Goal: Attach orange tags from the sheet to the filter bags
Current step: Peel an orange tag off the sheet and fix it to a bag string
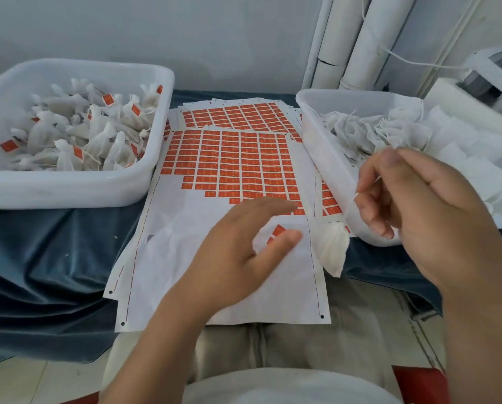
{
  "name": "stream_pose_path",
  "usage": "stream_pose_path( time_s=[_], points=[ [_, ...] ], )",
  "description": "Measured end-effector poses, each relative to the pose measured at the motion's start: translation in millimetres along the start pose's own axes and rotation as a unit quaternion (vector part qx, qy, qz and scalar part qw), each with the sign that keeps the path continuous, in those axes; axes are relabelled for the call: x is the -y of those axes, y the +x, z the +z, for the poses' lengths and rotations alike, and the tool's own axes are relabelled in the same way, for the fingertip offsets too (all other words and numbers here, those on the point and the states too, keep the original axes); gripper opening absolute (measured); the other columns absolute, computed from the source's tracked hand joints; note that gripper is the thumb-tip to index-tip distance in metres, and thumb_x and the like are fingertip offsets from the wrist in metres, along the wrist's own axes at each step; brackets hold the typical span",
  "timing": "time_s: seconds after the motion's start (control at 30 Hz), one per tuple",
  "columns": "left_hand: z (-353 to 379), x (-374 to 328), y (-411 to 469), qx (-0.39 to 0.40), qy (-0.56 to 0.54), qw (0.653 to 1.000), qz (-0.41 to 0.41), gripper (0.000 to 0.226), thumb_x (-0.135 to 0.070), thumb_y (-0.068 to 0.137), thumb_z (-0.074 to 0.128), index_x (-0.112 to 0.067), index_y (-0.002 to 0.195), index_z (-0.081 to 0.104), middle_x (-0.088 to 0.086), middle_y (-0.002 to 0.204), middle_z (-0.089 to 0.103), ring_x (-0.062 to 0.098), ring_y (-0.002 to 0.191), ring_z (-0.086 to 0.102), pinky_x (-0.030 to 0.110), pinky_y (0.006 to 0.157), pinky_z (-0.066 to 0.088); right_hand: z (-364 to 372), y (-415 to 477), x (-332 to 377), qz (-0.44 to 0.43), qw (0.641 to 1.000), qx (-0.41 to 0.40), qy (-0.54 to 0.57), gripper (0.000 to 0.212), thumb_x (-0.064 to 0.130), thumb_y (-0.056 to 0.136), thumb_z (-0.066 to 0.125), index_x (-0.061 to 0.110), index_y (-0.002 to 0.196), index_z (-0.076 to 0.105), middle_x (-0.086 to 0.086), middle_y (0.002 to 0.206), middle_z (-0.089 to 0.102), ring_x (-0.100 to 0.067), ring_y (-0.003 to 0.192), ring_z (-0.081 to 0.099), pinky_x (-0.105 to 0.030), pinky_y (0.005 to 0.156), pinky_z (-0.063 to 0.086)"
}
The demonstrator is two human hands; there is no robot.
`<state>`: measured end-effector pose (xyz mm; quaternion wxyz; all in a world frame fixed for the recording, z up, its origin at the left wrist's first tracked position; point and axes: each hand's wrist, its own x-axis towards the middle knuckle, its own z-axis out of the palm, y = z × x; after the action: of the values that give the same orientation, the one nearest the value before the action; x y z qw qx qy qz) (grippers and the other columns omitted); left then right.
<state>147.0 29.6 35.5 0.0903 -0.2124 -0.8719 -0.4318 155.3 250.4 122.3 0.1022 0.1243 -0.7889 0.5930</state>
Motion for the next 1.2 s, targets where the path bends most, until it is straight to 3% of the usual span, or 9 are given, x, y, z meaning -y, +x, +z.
stream_pose_path(
  time_s=[0.17,0.23,0.33,0.6,0.7,0.8,0.9,1.07,1.2],
  points=[
    [18.2,-28.6,-6.8,0.031,-0.121,0.992,0.013,0.036,-0.062,0.097,0.060,-0.043,0.127,0.063,-0.032,0.128,0.064,-0.005,0.121,0.059,0.011,0.094,0.048,10.5,0.9,0.1,0.022,0.996,0.060,0.059,0.037,0.045,0.103,0.046,0.024,0.082,0.067,-0.003,0.065,0.061,-0.017,0.053,0.053,-0.023,0.047,0.044],
    [22.4,-29.4,-5.1,0.027,-0.137,0.990,-0.012,0.018,-0.052,0.101,0.060,-0.039,0.109,0.069,-0.024,0.114,0.071,0.001,0.106,0.066,0.012,0.085,0.051,9.9,3.0,-1.8,0.031,0.994,0.038,0.096,0.035,0.046,0.103,0.049,0.026,0.081,0.067,-0.002,0.065,0.061,-0.018,0.054,0.054,-0.024,0.048,0.044],
    [22.0,-23.4,-3.5,0.059,-0.145,0.987,-0.039,0.033,-0.055,0.105,0.047,-0.032,0.097,0.069,-0.014,0.089,0.069,0.011,0.084,0.065,0.017,0.067,0.050,7.4,6.3,-7.4,0.020,0.993,0.010,0.118,0.034,0.052,0.103,0.056,0.027,0.083,0.068,-0.002,0.068,0.062,-0.020,0.057,0.055,-0.024,0.051,0.046],
    [16.5,-23.7,-4.6,0.079,-0.222,0.972,-0.016,0.039,-0.061,0.106,0.033,-0.035,0.087,0.057,-0.011,0.087,0.063,0.014,0.088,0.063,0.015,0.076,0.049,9.8,14.5,-27.0,-0.045,0.984,-0.076,-0.152,0.038,0.048,0.108,0.037,0.034,0.091,0.068,0.006,0.076,0.071,-0.013,0.064,0.068,-0.015,0.057,0.050],
    [17.2,-27.3,-3.4,0.034,-0.266,0.963,0.018,0.030,-0.048,0.110,0.035,-0.043,0.099,0.062,-0.012,0.115,0.062,0.015,0.117,0.060,0.013,0.093,0.045,15.2,12.9,-30.6,-0.074,0.954,-0.070,-0.283,0.039,0.047,0.111,0.037,0.032,0.086,0.062,0.009,0.066,0.065,-0.006,0.065,0.065,-0.017,0.058,0.048],
    [19.0,-26.1,-0.5,-0.012,-0.298,0.954,0.026,0.032,-0.040,0.111,0.039,-0.038,0.113,0.070,-0.010,0.144,0.052,0.019,0.145,0.043,0.022,0.112,0.039,26.9,7.7,-28.5,-0.066,0.963,-0.043,-0.259,0.043,0.050,0.110,0.037,0.031,0.077,0.058,0.011,0.068,0.065,-0.005,0.065,0.066,-0.014,0.058,0.048],
    [18.1,-25.5,2.0,-0.037,-0.299,0.953,0.024,0.033,-0.041,0.111,0.038,-0.039,0.112,0.072,-0.016,0.145,0.055,0.017,0.147,0.043,0.043,0.113,0.043,38.5,3.0,-25.7,-0.066,0.975,-0.017,-0.212,0.040,0.045,0.111,0.039,0.033,0.077,0.057,0.013,0.072,0.066,-0.007,0.064,0.065,-0.011,0.057,0.045],
    [11.5,-27.2,3.5,-0.067,-0.336,0.940,0.000,0.037,-0.040,0.111,0.040,-0.030,0.112,0.075,-0.023,0.131,0.068,0.006,0.135,0.056,0.016,0.104,0.046,51.3,-2.1,-27.1,-0.050,0.987,0.018,-0.149,0.035,0.038,0.112,0.040,0.029,0.096,0.070,0.016,0.068,0.065,-0.007,0.066,0.066,-0.012,0.061,0.046],
    [10.1,-27.9,0.8,-0.104,-0.365,0.924,-0.043,0.034,-0.041,0.110,0.044,-0.034,0.110,0.077,-0.013,0.122,0.074,0.012,0.119,0.067,0.021,0.095,0.054,59.4,-6.1,-29.7,-0.040,0.989,0.044,-0.132,0.035,0.033,0.112,0.043,0.034,0.083,0.063,0.010,0.068,0.065,-0.009,0.065,0.065,-0.014,0.060,0.045]
  ],
)
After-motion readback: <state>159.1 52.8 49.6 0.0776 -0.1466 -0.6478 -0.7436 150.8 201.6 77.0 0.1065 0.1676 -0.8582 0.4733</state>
